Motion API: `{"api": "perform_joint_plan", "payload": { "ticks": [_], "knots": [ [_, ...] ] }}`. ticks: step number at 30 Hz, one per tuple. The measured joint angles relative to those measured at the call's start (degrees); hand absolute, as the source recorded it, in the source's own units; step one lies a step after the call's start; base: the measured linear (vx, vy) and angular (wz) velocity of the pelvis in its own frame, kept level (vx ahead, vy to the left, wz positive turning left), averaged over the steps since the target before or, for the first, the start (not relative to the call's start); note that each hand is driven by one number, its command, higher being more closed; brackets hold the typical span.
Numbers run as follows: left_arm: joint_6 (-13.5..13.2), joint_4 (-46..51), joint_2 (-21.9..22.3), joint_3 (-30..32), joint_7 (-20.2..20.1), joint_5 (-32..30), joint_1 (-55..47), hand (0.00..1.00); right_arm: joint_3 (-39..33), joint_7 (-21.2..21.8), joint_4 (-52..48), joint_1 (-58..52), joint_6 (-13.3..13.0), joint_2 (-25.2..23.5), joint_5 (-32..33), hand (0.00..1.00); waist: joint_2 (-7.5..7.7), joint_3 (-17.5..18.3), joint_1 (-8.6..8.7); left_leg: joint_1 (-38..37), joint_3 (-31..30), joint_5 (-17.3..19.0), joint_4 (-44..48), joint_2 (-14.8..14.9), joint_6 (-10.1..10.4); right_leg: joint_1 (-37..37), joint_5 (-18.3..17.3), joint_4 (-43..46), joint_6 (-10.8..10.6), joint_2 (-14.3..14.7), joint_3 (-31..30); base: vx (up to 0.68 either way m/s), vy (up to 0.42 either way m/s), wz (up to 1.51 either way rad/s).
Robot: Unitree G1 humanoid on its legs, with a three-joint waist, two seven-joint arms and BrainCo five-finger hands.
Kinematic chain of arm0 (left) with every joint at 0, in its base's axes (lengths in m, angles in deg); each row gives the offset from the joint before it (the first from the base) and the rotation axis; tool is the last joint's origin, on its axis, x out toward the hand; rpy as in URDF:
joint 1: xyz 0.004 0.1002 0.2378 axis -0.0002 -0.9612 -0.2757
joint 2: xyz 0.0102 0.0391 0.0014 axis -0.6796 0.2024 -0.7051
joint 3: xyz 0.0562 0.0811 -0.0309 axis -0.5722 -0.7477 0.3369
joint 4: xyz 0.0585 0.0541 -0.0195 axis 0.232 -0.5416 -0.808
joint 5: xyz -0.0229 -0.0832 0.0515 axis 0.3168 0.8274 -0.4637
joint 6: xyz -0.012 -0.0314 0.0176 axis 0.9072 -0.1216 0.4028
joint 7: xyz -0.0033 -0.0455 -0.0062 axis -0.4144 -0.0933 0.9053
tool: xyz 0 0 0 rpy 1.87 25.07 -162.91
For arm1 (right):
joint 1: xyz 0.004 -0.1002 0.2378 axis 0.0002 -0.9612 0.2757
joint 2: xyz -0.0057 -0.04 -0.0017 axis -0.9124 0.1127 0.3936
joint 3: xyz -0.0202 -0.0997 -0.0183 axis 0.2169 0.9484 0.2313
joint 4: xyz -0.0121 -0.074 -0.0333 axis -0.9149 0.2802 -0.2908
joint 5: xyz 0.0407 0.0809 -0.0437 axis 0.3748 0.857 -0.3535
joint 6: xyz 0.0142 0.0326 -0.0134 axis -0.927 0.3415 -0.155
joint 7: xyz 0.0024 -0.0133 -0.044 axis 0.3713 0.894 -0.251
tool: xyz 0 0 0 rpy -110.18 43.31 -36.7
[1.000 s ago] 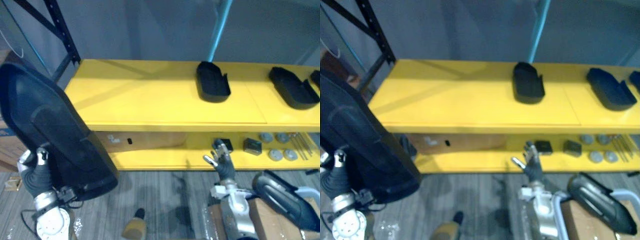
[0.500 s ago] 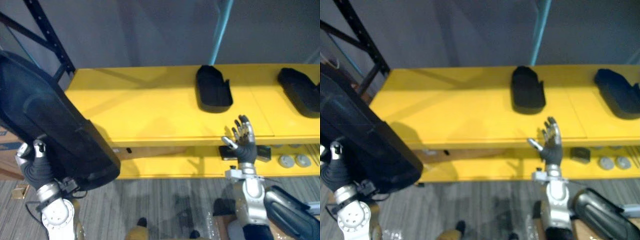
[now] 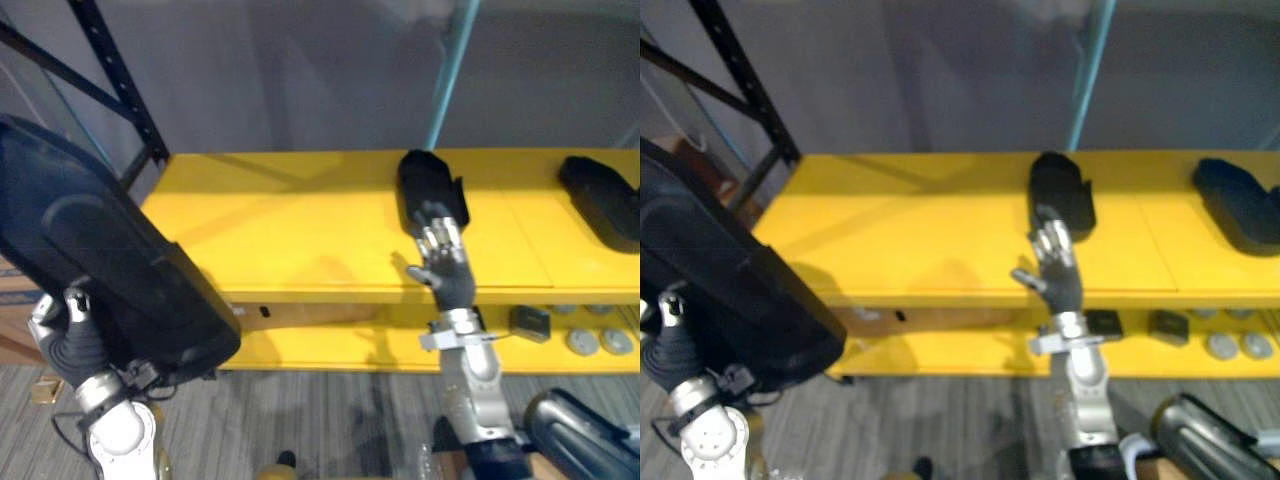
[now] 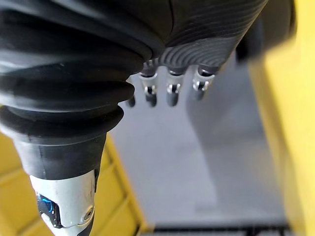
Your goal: Walk over and take plastic housings, then place them on the shelf
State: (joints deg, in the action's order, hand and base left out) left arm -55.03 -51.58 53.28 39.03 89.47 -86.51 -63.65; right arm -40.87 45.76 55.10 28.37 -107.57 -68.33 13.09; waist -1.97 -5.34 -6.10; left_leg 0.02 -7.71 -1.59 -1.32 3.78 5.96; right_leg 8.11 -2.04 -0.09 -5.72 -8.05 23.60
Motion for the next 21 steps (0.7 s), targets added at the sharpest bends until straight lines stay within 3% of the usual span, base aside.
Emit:
{"api": "perform_joint_plan", "payload": {
  "ticks": [4, 10, 14, 16, 21],
  "knots": [
    [-0.38, -0.08, -0.20, 0.35, -3.58, -0.76, -1.23, 1.00, 0.27, -1.96, 0.19, 0.02, 0.03, 0.00, -2.28, 0.00, -0.03, 0.06, -1.29, 0.17, 4.33, -1.34, -0.43, -0.74, -1.20, 2.35, -0.92, 0.69, -0.64, -1.17, 4.24, -0.06, 0.051, 0.55],
    [-1.56, -0.08, -0.62, 2.57, -7.63, -0.42, -1.48, 1.00, -0.11, -5.42, 0.45, 0.11, -0.01, 0.28, -4.92, 0.00, 1.13, 0.82, -0.97, 0.79, 11.07, -1.84, -1.25, -0.92, -2.54, -0.23, -2.32, 4.13, -1.33, -3.43, 4.33, -0.03, 0.052, 0.04],
    [-2.82, -2.10, -5.76, 2.01, -9.75, 1.64, 0.98, 1.00, -1.85, -9.30, 0.91, 0.96, -0.23, 0.24, -9.08, 0.00, 2.00, 1.03, -0.51, -0.93, 14.16, -2.03, -2.25, -1.28, -2.51, -4.27, -3.73, 12.13, -0.86, -6.74, 3.22, 0.02, 0.041, -0.35],
    [-2.84, -2.84, -7.77, 1.87, -9.63, 1.69, 3.35, 1.00, -2.90, -10.85, 0.78, 1.01, -1.22, 0.20, -9.18, 0.00, 2.49, 1.28, 0.89, -0.98, 14.37, -2.06, -2.31, -1.50, -2.50, -3.92, -3.07, 11.08, -1.17, -6.55, 3.02, 0.04, 0.021, -0.12],
    [-2.18, -2.90, -7.84, -0.51, -10.57, 3.11, 7.15, 1.00, -8.62, -14.82, -0.41, 0.96, -1.55, 0.46, -9.41, 0.00, 2.66, 1.22, 2.10, -0.78, 14.34, -2.44, -3.33, -1.50, -2.53, -1.84, -0.69, 5.10, -1.54, -4.78, 3.00, 0.01, 0.007, 0.02]
  ]
}}
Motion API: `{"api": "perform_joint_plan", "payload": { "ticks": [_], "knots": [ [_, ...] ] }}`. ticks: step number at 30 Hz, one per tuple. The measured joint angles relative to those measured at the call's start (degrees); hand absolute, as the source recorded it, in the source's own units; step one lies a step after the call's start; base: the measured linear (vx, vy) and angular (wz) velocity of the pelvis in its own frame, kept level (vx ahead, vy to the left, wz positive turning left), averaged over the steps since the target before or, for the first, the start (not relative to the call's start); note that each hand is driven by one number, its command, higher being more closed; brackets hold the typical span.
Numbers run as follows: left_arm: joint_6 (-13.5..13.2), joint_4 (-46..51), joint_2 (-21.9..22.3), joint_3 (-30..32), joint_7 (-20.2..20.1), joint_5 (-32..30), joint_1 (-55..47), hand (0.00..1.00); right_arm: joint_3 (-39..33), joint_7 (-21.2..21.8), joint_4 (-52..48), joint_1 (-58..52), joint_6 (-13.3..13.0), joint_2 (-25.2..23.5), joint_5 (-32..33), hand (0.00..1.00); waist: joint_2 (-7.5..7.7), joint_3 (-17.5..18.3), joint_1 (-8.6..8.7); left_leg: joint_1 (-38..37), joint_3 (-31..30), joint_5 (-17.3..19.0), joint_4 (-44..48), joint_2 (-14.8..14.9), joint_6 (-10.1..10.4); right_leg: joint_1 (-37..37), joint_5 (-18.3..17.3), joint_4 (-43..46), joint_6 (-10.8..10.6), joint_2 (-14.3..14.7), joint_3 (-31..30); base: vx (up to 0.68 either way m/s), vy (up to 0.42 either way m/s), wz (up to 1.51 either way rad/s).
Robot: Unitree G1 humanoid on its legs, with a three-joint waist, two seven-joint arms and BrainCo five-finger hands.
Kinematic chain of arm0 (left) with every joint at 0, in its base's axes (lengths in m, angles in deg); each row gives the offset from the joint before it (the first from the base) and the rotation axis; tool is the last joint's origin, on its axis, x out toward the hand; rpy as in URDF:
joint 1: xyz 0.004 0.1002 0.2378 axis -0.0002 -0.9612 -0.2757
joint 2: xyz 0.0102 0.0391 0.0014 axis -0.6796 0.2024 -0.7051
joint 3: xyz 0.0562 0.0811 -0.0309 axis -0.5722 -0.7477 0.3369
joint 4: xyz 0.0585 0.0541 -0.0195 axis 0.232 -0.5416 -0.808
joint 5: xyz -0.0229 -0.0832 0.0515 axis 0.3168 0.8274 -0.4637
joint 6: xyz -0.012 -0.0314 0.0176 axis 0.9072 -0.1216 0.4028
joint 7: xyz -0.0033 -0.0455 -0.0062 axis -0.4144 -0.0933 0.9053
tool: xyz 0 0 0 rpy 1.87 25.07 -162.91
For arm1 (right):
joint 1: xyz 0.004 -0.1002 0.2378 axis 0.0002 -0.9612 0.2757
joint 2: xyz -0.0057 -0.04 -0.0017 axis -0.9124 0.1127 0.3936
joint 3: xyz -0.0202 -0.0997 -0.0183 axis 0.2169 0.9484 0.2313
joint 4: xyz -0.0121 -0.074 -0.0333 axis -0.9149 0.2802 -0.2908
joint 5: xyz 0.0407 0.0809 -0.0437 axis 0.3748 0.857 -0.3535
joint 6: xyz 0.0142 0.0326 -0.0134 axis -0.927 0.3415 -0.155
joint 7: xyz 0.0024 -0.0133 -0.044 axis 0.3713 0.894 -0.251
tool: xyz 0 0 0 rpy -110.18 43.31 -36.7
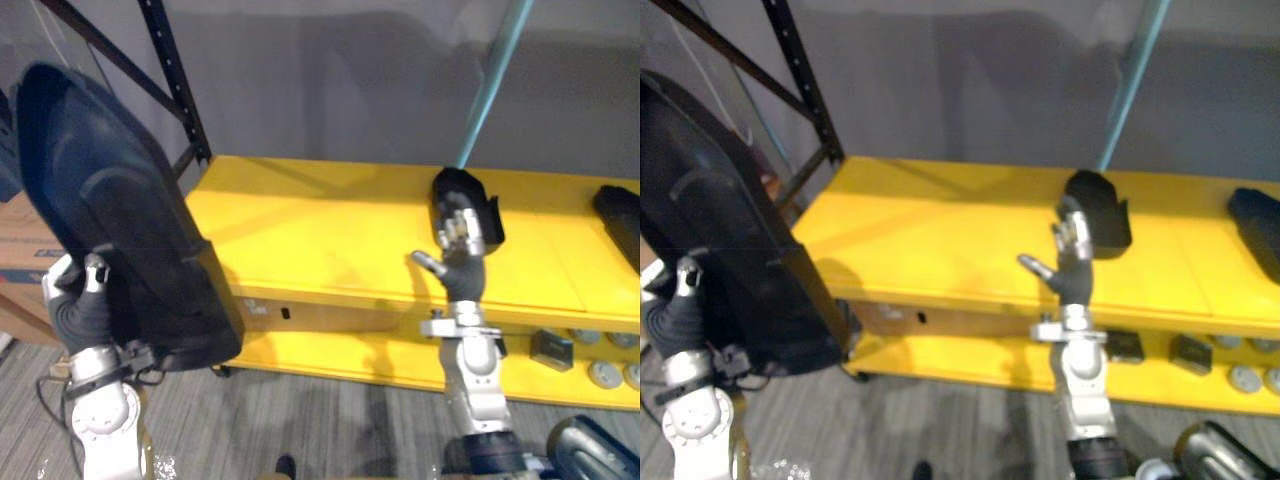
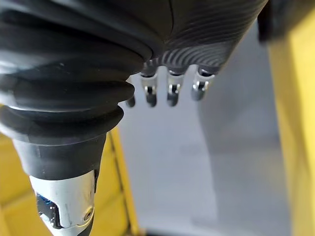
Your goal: Walk over and take plastic housings, then place them on the shelf
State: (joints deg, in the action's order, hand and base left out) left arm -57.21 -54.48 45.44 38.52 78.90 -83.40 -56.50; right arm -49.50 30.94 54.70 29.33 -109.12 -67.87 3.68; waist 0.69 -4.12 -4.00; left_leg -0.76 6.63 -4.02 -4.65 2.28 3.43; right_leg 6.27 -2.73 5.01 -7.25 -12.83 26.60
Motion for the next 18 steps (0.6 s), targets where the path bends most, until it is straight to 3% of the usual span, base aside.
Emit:
{"api": "perform_joint_plan", "payload": {
  "ticks": [6, 8, 11, 15, 18],
  "knots": [
    [2.31, -0.02, 0.83, -0.36, -1.01, 0.13, -0.19, 1.00, -6.08, -5.96, -5.52, -4.85, -0.41, 0.47, -6.44, 0.00, -0.91, -0.55, 1.50, 0.51, 0.59, -0.08, -0.20, 0.42, 0.12, -0.12, 0.37, -1.73, -0.59, 0.77, -0.54, 0.01, -0.006, -0.04],
    [2.31, -0.02, 0.84, -0.36, -0.76, 0.13, -0.43, 1.00, -8.51, -9.42, -6.82, -7.86, 0.10, -0.10, -8.89, 0.00, -1.05, -0.63, 1.79, 0.03, 1.95, -0.02, -0.21, 0.62, 0.20, -0.23, 0.40, -1.94, -0.61, 0.89, -1.54, 0.03, -0.010, -0.25],
    [2.37, -0.01, 0.87, -0.31, -0.22, 0.16, -1.31, 1.00, -12.28, -13.88, -6.88, -13.40, 2.04, -2.69, -10.83, 0.00, -1.37, -0.75, 3.75, -0.23, 2.88, 0.07, -0.22, 0.79, 0.33, -0.27, 0.57, -2.38, -0.67, 1.04, -2.19, 0.02, -0.008, -0.16],
    [3.42, -0.01, 0.87, -0.10, -0.26, 0.34, -1.95, 1.00, -13.73, -12.37, -4.80, -20.48, 4.77, -4.59, -10.66, 0.00, -1.66, -0.87, 6.11, -0.83, 4.22, 0.25, -0.26, 1.19, 0.56, -0.31, 0.81, -2.73, -0.59, 1.45, -3.46, 0.00, -0.005, -0.17],
    [3.90, -0.01, 0.86, 0.51, -0.35, 1.13, -1.86, 1.00, -13.17, -8.89, 1.12, -21.85, 6.27, -4.72, -9.64, 0.00, -2.06, -1.11, 6.44, -1.09, 5.22, 0.60, -0.32, 1.70, 0.80, -0.26, 1.05, -3.23, -0.20, 2.03, -4.57, -0.04, -0.014, -0.17]
  ]
}}
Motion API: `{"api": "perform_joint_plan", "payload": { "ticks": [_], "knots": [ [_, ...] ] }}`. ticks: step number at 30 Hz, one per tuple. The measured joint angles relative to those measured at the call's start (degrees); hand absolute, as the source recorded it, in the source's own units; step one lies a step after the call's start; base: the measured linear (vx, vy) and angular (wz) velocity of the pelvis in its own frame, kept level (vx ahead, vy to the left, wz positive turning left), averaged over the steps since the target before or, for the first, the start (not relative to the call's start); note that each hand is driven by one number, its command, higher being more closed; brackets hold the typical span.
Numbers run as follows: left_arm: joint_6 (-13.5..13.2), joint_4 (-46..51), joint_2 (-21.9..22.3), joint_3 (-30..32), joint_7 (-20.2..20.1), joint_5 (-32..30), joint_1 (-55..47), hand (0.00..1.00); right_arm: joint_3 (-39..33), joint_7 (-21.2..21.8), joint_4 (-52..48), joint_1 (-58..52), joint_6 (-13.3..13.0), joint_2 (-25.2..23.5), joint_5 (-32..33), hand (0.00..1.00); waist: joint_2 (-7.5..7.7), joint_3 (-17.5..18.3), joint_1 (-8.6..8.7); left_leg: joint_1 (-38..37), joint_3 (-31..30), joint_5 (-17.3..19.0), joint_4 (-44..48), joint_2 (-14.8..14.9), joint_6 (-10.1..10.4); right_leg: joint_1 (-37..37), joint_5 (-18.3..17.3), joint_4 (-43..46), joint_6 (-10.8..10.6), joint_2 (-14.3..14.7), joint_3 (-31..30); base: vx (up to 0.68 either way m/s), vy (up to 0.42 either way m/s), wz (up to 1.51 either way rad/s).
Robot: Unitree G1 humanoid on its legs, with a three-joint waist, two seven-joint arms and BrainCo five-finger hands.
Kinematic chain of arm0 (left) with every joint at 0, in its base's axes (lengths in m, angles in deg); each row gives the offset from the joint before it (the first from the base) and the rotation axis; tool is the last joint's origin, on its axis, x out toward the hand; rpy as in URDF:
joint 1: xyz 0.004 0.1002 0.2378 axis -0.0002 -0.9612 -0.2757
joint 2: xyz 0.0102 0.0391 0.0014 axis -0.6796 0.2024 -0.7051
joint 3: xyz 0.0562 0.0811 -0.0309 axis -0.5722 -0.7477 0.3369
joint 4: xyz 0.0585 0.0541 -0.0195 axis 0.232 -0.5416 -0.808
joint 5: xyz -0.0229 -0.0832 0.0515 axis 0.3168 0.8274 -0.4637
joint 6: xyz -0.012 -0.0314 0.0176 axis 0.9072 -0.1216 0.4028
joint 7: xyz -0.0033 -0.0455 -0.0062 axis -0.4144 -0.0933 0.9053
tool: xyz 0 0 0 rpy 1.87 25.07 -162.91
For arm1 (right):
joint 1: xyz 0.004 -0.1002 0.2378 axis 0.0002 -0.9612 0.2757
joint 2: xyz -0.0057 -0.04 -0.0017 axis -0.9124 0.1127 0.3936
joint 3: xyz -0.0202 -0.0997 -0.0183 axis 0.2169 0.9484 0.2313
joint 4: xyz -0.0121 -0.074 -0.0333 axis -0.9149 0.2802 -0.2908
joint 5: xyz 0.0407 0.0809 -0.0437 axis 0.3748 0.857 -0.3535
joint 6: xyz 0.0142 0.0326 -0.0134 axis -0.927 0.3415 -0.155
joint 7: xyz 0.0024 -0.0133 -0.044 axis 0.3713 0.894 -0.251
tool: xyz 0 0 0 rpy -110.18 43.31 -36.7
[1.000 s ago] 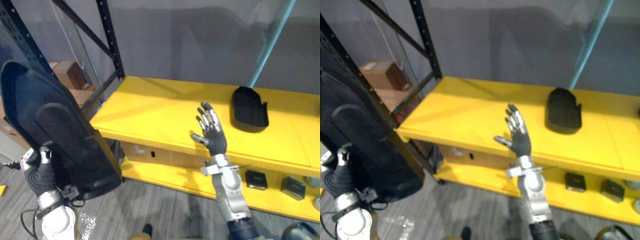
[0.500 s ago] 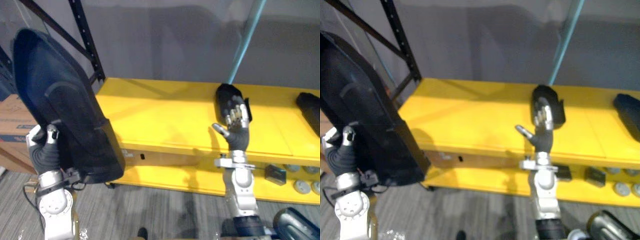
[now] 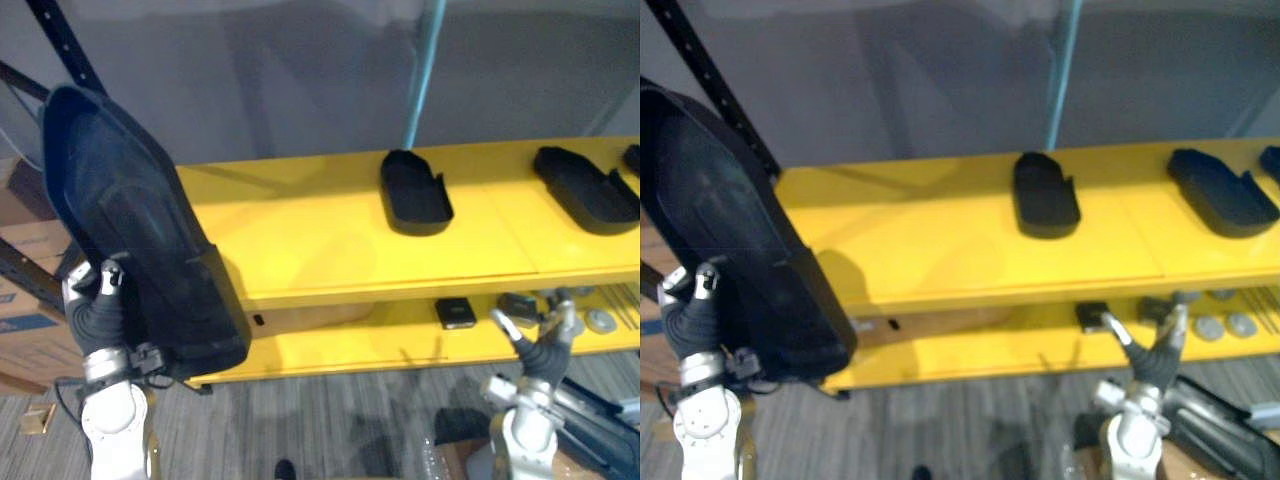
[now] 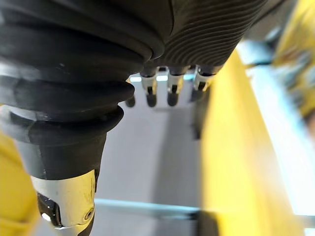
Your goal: Walk over and take plastic housings, then place them on the shelf
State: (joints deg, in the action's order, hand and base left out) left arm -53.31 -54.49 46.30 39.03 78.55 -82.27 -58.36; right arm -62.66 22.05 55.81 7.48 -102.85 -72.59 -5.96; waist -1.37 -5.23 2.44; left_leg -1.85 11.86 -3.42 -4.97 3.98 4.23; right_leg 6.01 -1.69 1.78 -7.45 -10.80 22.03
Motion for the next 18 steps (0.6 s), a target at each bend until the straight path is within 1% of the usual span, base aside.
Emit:
{"api": "perform_joint_plan", "payload": {
  "ticks": [2, 5, 7, 8, 9, 10, 12, 13, 15, 16, 18],
  "knots": [
    [0.36, 0.00, -0.08, 0.02, 0.00, 0.30, 0.07, 1.00, 0.14, 1.26, 3.01, -0.43, 1.52, 0.03, 0.06, 0.00, -0.45, -0.22, 0.02, 0.02, 0.19, 0.03, 0.00, 0.17, -0.04, 0.01, 0.08, -0.33, 0.28, 0.13, -0.06, -0.03, -0.015, -0.06],
    [2.80, -0.02, -0.36, 0.03, -0.20, 1.08, 0.57, 1.00, 0.61, 2.88, 10.12, -1.06, 3.04, 0.20, 0.09, 0.00, -1.26, -0.50, 0.05, 0.07, 0.55, 0.02, -0.01, 0.20, -0.04, -0.07, 0.16, -0.66, 0.35, 0.17, -0.09, -0.01, -0.001, -0.04],
    [5.62, -0.53, -1.42, -0.03, -0.66, 1.67, 1.98, 1.00, 0.63, 4.15, 15.24, -1.14, 4.48, 0.20, 1.05, 0.00, -1.44, -0.39, 0.09, 0.12, 0.49, 0.02, -0.02, 0.19, -0.04, -0.07, 0.37, -0.66, 0.32, 0.20, -0.09, 0.00, 0.000, 0.00],
    [6.57, -0.86, -1.99, -0.08, -0.88, 1.81, 2.53, 1.00, 0.65, 4.62, 16.18, -1.13, 4.63, 0.20, 1.22, 0.00, -1.44, -0.39, 0.10, 0.15, 0.45, 0.02, -0.02, 0.18, -0.03, -0.07, 0.51, -0.66, 0.09, 0.21, -0.09, 0.02, -0.002, 0.03],
    [8.10, -1.89, -3.29, -0.10, -1.23, 1.86, 3.61, 1.00, 0.67, 5.07, 17.86, -1.11, 4.79, 0.24, 1.21, 0.00, -1.44, -0.39, 0.15, 0.24, 0.40, 0.01, -0.02, 0.13, -0.03, -0.10, 0.54, -0.67, 0.05, 0.21, -0.10, 0.01, 0.000, 0.05],
    [9.91, -2.94, -4.53, -0.17, -1.61, 1.98, 4.81, 1.00, 0.67, 6.23, 19.15, -1.20, 5.56, 0.29, 1.22, 0.00, -1.39, -0.36, 0.24, 0.46, 0.27, -0.01, -0.02, 0.03, -0.03, -0.22, 0.54, -0.67, 0.04, 0.18, -0.05, 0.01, 0.004, 0.05],
    [12.20, -4.36, -5.98, -0.30, -2.51, 2.75, 6.55, 1.00, 0.91, 7.81, 21.13, -1.54, 6.30, 0.49, 1.35, 0.00, -1.27, -0.04, 0.31, 1.00, 0.17, -0.15, -0.01, -0.17, 0.04, -0.92, 0.60, -0.64, 0.02, 0.15, -0.02, 0.02, 0.007, 0.05],
    [14.33, -7.72, -8.12, -0.93, -2.95, 4.09, 9.13, 1.00, 2.19, 9.40, 23.28, -1.78, 6.97, 1.05, 2.17, 0.00, -1.17, -0.04, 0.32, 1.02, 0.10, -0.25, 0.00, -0.23, 0.01, -0.99, 0.65, -0.64, 0.02, 0.11, -0.03, 0.03, 0.004, 0.03],
    [16.62, -13.76, -11.13, -2.71, -3.60, 4.80, 12.91, 1.00, 3.65, 10.92, 25.91, -2.18, 7.13, 1.80, 2.33, 0.00, -1.07, 0.11, 0.18, 1.00, 0.22, -0.26, 0.00, -0.25, 0.03, -0.92, 0.65, -0.63, 0.02, 0.09, -0.09, 0.00, 0.000, 0.00],
    [18.54, -20.30, -14.35, -4.25, -4.34, 6.29, 16.68, 1.00, 5.16, 12.14, 27.64, -2.27, 7.19, 2.42, 2.34, 0.00, -1.05, 0.11, 0.26, 1.01, 0.39, -0.26, -0.01, -0.22, 0.03, -0.97, 0.65, -0.64, 0.02, 0.10, -0.23, 0.00, 0.003, -0.05],
    [20.06, -26.64, -16.74, -4.86, -5.22, 6.48, 20.18, 1.00, 6.08, 12.92, 28.99, -2.30, 7.45, 2.85, 2.33, 0.00, -0.89, 0.18, 0.83, 1.04, 0.82, -0.24, -0.06, -0.18, 0.06, -1.01, 0.67, -0.64, 0.04, 0.10, -0.57, -0.01, 0.003, -0.09]
  ]
}}
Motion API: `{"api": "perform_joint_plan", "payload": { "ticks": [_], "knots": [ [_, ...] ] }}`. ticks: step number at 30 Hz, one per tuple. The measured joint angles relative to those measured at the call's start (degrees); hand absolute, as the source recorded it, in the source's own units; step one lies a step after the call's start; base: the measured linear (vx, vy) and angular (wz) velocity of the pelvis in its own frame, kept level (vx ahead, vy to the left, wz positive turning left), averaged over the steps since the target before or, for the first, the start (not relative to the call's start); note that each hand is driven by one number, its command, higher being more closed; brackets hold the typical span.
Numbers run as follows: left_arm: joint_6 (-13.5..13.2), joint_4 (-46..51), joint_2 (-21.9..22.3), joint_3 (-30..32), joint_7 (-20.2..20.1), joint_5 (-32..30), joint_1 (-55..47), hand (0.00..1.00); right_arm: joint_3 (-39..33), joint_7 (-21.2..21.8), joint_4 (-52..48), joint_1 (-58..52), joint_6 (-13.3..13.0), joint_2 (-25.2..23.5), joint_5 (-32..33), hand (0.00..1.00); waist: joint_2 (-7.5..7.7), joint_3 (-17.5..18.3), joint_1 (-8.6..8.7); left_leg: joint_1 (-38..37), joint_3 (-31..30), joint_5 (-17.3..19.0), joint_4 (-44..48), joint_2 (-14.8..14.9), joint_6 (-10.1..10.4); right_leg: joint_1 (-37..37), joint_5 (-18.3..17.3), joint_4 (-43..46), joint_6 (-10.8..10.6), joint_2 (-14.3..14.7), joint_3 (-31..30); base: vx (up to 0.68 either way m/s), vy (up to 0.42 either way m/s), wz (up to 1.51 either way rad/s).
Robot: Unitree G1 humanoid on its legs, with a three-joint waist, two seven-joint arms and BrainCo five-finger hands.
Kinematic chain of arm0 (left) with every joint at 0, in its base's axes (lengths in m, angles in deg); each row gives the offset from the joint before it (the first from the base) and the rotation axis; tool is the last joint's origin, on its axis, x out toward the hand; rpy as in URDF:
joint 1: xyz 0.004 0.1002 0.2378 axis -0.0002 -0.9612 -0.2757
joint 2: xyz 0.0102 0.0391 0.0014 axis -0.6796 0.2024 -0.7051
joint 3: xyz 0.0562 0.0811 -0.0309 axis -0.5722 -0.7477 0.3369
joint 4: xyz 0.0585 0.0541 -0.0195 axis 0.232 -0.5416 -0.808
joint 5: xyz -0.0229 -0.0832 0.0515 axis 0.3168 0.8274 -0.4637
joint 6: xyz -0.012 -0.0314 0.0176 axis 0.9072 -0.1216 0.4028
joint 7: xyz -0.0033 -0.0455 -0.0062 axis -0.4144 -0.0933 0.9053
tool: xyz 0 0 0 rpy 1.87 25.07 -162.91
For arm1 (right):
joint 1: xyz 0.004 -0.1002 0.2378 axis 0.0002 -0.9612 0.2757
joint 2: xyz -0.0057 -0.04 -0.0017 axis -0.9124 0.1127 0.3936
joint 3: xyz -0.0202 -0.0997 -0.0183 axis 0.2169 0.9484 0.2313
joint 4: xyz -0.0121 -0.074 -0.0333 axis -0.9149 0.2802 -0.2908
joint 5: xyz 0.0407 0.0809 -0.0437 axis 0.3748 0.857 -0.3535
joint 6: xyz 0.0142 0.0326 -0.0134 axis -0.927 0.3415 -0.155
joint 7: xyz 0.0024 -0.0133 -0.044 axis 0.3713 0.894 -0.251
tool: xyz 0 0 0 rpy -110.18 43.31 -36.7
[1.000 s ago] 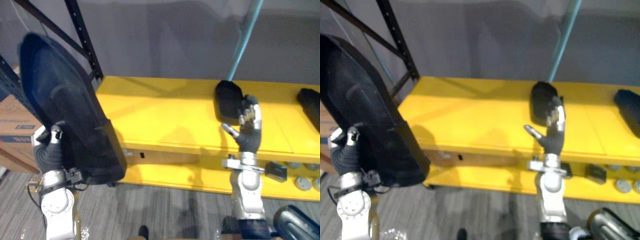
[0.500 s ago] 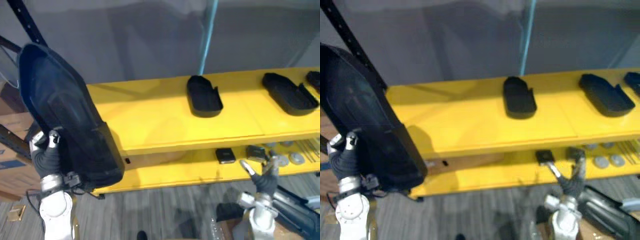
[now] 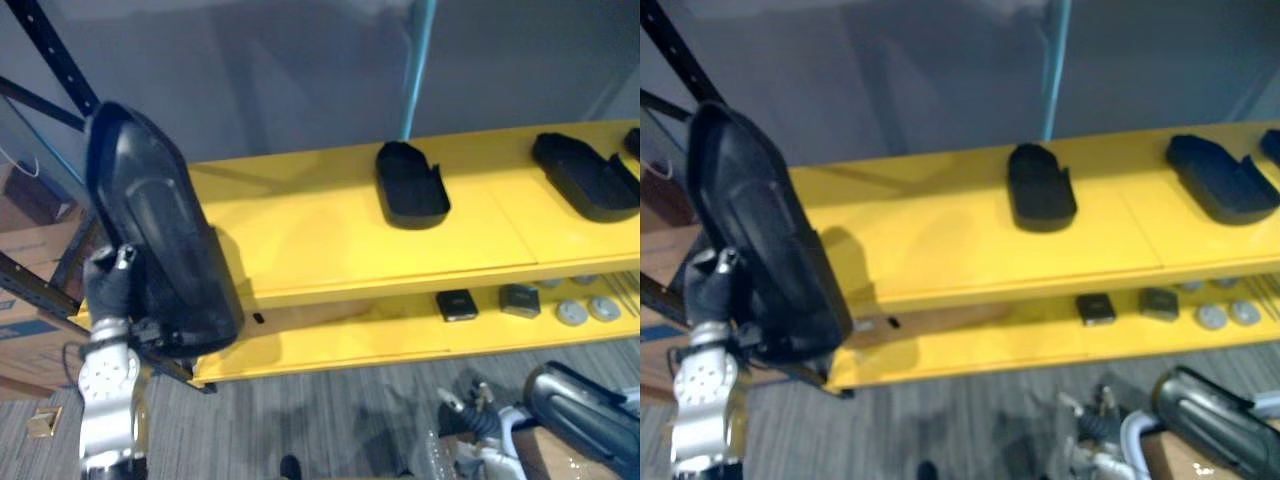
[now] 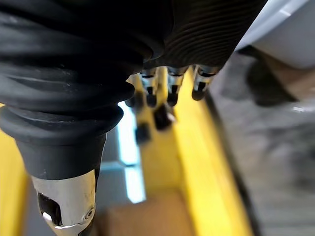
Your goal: Walk over and take plastic housings, then place them on the shelf
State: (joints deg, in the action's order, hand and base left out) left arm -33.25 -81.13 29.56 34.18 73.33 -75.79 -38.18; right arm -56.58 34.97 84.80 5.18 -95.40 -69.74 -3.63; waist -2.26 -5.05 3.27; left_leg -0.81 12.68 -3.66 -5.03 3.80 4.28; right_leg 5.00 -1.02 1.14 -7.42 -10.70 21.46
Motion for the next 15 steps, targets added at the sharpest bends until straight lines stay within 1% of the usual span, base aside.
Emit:
{"api": "perform_joint_plan", "payload": {
  "ticks": [1, 2, 3, 4, 6, 7, 8, 9, 10, 12, 14, 15],
  "knots": [
    [0.70, -4.93, -2.12, -0.11, -0.82, 0.08, 2.78, 1.00, 0.77, 0.71, 0.53, -0.06, 0.78, 0.45, -0.02, 0.00, 0.23, 0.14, 0.66, 0.00, 0.30, 0.03, -0.02, 0.08, 0.02, -0.15, 0.01, 0.00, 0.00, 0.03, -0.27, -0.01, -0.003, -0.11],
    [0.79, -7.42, -3.34, -0.40, -1.43, 0.11, 4.40, 1.00, 0.86, 0.94, 0.80, -0.20, 0.92, 0.59, -0.02, 0.00, 0.37, 0.22, 0.76, 0.05, 0.51, 0.05, -0.02, 0.19, 0.04, -0.37, 0.07, 0.00, 0.06, 0.09, -0.56, 0.01, -0.008, -0.23],
    [0.84, -13.61, -7.64, -2.68, -2.75, 0.79, 8.78, 1.00, 1.10, 1.26, 2.00, -0.35, 1.23, 0.75, -0.01, 0.00, 0.84, 0.38, 0.65, -0.16, 1.48, -0.02, 0.04, 0.36, 0.11, -1.08, 0.38, -0.03, 0.16, 0.33, -1.34, 0.02, -0.012, -0.25],
    [0.94, -16.83, -10.08, -4.27, -3.21, 1.40, 11.14, 1.00, 1.19, 1.63, 2.66, -0.46, 1.61, 0.77, 0.00, 0.00, 1.14, 0.41, 0.80, -0.20, 1.78, -0.03, 0.05, 0.45, 0.13, -1.21, 0.47, -0.09, 0.17, 0.40, -1.53, 0.02, -0.010, -0.25],
    [1.06, -21.75, -13.30, -6.50, -4.06, 1.84, 16.10, 1.00, 1.41, 2.08, 4.11, -1.02, 2.17, 1.09, 0.00, 0.00, 1.44, 0.50, 1.11, -0.24, 2.15, -0.03, 0.05, 0.48, 0.14, -1.36, 0.69, -0.32, 0.22, 0.47, -1.85, 0.01, -0.007, -0.12],
    [1.07, -23.61, -15.00, -6.94, -4.63, 2.13, 18.47, 1.00, 1.91, 2.18, 4.97, -1.03, 2.96, 1.53, 0.00, 0.00, 1.45, 0.41, 1.62, -0.16, 2.31, -0.03, 0.05, 0.46, 0.13, -1.47, 0.92, -0.59, 0.21, 0.49, -2.02, 0.01, -0.002, -0.09],
    [1.05, -24.44, -15.80, -7.08, -4.77, 2.13, 19.50, 1.00, 2.20, 2.25, 5.47, -1.02, 3.12, 1.72, -0.03, 0.00, 1.41, 0.38, 2.03, -0.15, 2.45, -0.03, 0.05, 0.47, 0.14, -1.52, 1.02, -0.72, 0.21, 0.51, -2.23, 0.00, -0.003, -0.13],
    [1.05, -26.53, -17.64, -8.36, -4.87, 2.00, 21.95, 1.00, 2.39, 2.31, 6.49, -1.04, 3.32, 1.86, -0.04, 0.00, 1.32, 0.33, 2.22, -0.19, 2.94, -0.03, 0.05, 0.53, 0.14, -1.84, 1.10, -0.72, 0.24, 0.56, -2.66, 0.00, -0.006, -0.14],
    [1.06, -27.62, -18.40, -9.05, -4.98, 1.95, 23.31, 1.00, 2.38, 2.34, 6.87, -1.09, 3.46, 1.87, -0.03, 0.00, 1.26, 0.29, 2.32, -0.18, 3.14, -0.03, 0.05, 0.56, 0.14, -1.99, 1.15, -0.73, 0.28, 0.58, -2.78, 0.00, -0.012, -0.16],
    [1.09, -30.78, -20.47, -11.37, -5.68, 1.52, 28.37, 1.00, 2.32, 2.24, 8.70, -1.05, 3.95, 2.20, -0.06, 0.00, 1.01, 0.04, 3.07, -0.15, 3.53, -0.02, 0.04, 0.61, 0.15, -2.33, 1.24, -0.69, 0.34, 0.59, -3.11, 0.00, -0.012, -0.09],
    [1.10, -31.94, -22.00, -12.83, -6.49, 1.38, 30.98, 1.00, 2.20, 2.25, 9.53, -1.12, 3.97, 2.44, -0.07, 0.00, 0.72, -0.39, 3.87, -0.10, 3.75, -0.02, 0.04, 0.62, 0.16, -2.58, 1.26, -0.59, 0.37, 0.59, -3.39, 0.00, -0.009, -0.08],
    [1.13, -32.42, -22.12, -12.93, -6.93, 0.79, 32.31, 1.00, 1.99, 2.25, 9.99, -1.14, 3.96, 2.47, -0.08, 0.00, 0.54, -0.58, 3.97, -0.08, 4.12, -0.01, 0.03, 0.64, 0.16, -2.93, 1.28, -0.45, 0.38, 0.61, -4.00, 0.00, -0.012, -0.17]
  ]
}}
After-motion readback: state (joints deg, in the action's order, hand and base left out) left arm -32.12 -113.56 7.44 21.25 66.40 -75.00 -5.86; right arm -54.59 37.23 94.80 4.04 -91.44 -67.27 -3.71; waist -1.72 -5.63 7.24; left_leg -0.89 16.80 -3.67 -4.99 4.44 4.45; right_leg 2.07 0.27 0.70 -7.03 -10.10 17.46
